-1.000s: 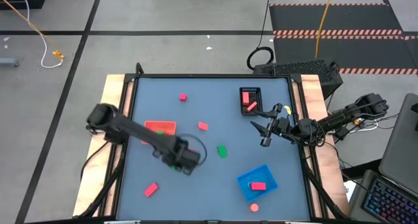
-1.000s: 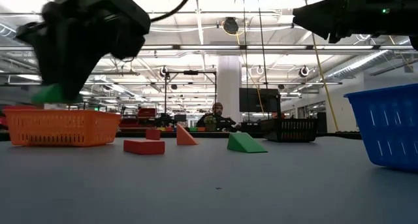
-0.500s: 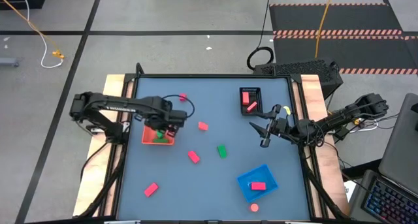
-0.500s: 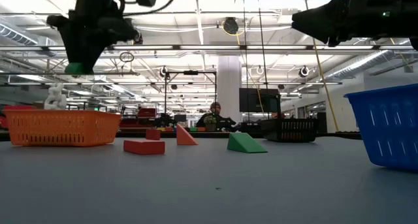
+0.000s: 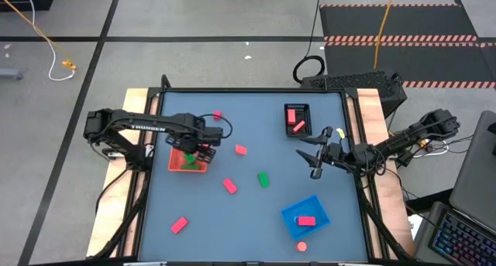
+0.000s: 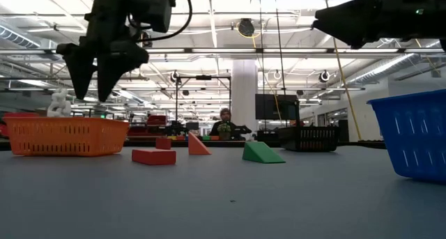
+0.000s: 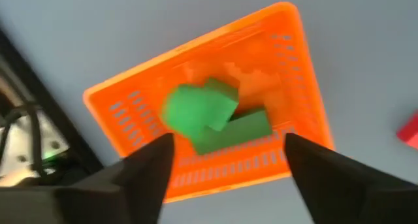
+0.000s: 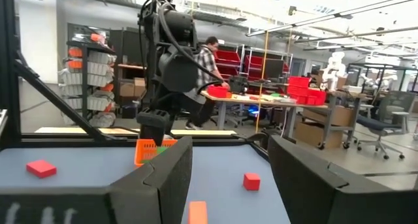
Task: Sort & place blocks by color
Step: Put the green block into the orange bin
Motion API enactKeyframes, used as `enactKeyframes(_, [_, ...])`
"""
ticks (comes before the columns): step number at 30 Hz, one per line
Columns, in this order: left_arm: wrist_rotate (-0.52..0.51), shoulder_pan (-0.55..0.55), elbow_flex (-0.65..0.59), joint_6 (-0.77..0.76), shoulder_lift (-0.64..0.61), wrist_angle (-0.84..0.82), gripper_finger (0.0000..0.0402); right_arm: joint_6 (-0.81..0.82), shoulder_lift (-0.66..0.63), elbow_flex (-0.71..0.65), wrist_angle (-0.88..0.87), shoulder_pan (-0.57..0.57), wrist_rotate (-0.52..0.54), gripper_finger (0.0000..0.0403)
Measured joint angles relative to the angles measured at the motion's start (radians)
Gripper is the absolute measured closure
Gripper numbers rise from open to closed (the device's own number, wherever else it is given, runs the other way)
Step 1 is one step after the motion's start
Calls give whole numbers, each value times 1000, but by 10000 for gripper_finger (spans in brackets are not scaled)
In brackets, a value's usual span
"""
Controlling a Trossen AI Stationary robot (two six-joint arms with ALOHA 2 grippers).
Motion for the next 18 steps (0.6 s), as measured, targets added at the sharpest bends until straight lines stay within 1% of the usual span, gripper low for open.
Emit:
enactKeyframes(3, [14,0,0,10,0,26,60,-1,0,0,0,13,0,206])
enactKeyframes(5, [26,0,0,21,0,72,43,-2,0,0,0,19,0,206])
enactKeyframes(7, [27,0,2,22,0,118,35,-2,0,0,3,21,0,206])
enactKeyframes(10, [27,0,16,23,0,210,35,-2,0,0,3,21,0,206])
enactKeyframes(13, [26,-1,19,39,0,346,46,-2,0,0,3,21,0,206])
enactKeyframes(16, [8,-12,21,95,0,475,65,-2,0,0,3,21,1,206])
enactKeyframes(18, [-21,-24,21,171,2,545,79,-2,0,0,-1,21,1,206])
